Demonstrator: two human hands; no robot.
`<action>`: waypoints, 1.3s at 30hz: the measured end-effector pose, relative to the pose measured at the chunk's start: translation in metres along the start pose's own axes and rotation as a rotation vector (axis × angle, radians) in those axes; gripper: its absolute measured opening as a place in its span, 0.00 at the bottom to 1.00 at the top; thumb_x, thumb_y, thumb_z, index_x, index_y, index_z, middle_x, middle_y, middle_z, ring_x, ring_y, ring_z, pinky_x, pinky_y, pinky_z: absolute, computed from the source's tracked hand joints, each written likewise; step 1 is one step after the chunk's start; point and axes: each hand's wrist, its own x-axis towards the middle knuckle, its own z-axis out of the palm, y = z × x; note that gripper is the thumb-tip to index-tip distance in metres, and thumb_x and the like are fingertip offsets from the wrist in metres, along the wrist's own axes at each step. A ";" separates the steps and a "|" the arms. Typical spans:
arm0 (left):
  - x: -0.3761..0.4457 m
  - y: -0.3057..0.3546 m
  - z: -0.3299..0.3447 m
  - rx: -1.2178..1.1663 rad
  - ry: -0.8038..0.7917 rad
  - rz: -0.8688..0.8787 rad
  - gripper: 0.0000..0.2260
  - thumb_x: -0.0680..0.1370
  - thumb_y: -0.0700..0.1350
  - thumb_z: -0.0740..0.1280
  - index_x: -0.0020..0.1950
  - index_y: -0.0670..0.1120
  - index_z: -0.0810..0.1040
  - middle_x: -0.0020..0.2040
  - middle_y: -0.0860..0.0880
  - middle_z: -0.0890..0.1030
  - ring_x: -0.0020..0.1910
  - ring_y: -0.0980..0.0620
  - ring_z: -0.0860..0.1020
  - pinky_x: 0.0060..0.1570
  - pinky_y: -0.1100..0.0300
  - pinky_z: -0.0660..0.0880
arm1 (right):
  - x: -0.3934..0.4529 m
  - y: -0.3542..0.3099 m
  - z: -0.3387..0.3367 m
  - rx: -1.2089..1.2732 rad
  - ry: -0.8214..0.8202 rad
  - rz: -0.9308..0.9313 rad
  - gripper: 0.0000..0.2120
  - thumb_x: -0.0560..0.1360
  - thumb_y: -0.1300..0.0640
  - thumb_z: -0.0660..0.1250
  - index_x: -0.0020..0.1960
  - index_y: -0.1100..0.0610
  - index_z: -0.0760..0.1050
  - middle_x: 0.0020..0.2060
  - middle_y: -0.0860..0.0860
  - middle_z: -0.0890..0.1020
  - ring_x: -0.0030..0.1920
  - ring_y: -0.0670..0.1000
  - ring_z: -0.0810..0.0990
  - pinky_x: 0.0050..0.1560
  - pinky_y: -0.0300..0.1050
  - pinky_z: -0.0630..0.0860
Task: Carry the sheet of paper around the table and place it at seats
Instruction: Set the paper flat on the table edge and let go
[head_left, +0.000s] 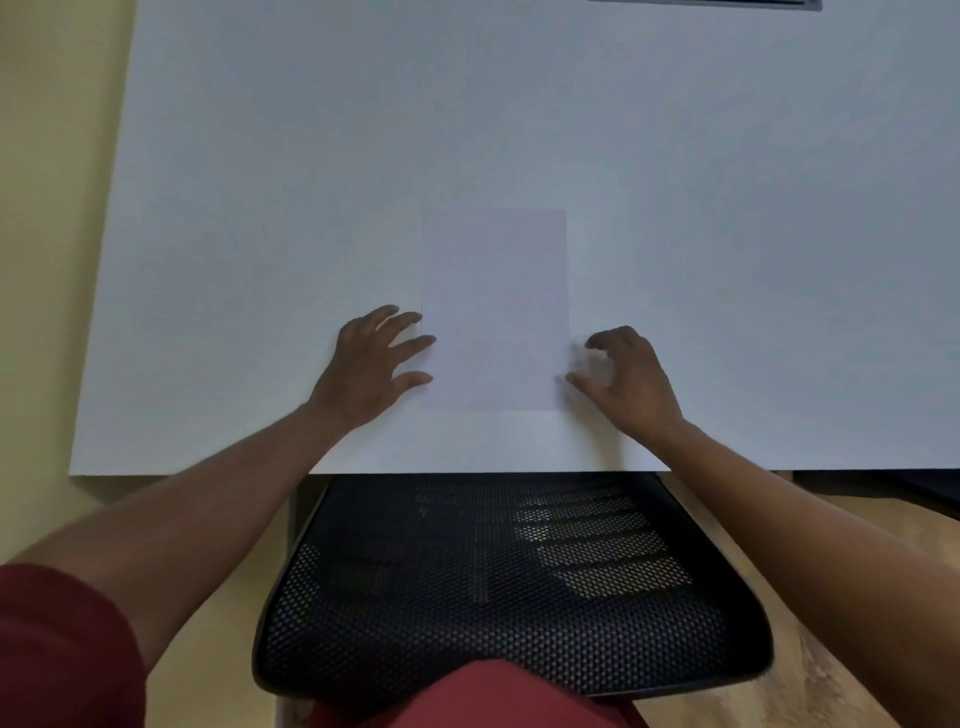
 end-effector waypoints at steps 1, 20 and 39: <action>0.000 -0.004 0.000 0.014 -0.028 0.019 0.28 0.82 0.66 0.61 0.75 0.52 0.80 0.80 0.47 0.74 0.81 0.39 0.69 0.77 0.35 0.64 | 0.001 0.003 0.001 -0.041 -0.040 -0.097 0.27 0.76 0.40 0.74 0.69 0.53 0.77 0.67 0.51 0.78 0.67 0.56 0.75 0.66 0.50 0.73; -0.006 -0.007 0.007 -0.192 -0.196 -0.066 0.35 0.81 0.60 0.73 0.85 0.50 0.67 0.87 0.55 0.61 0.88 0.52 0.51 0.86 0.47 0.41 | -0.008 0.012 0.018 -0.166 -0.135 -0.258 0.30 0.79 0.44 0.73 0.76 0.57 0.76 0.80 0.55 0.72 0.81 0.63 0.66 0.82 0.56 0.61; -0.011 -0.010 0.004 -0.222 -0.187 -0.075 0.36 0.78 0.59 0.76 0.82 0.46 0.71 0.86 0.53 0.64 0.88 0.52 0.53 0.86 0.49 0.43 | -0.012 0.007 0.022 -0.171 -0.099 -0.281 0.30 0.81 0.43 0.70 0.77 0.59 0.75 0.80 0.57 0.71 0.82 0.63 0.65 0.83 0.50 0.55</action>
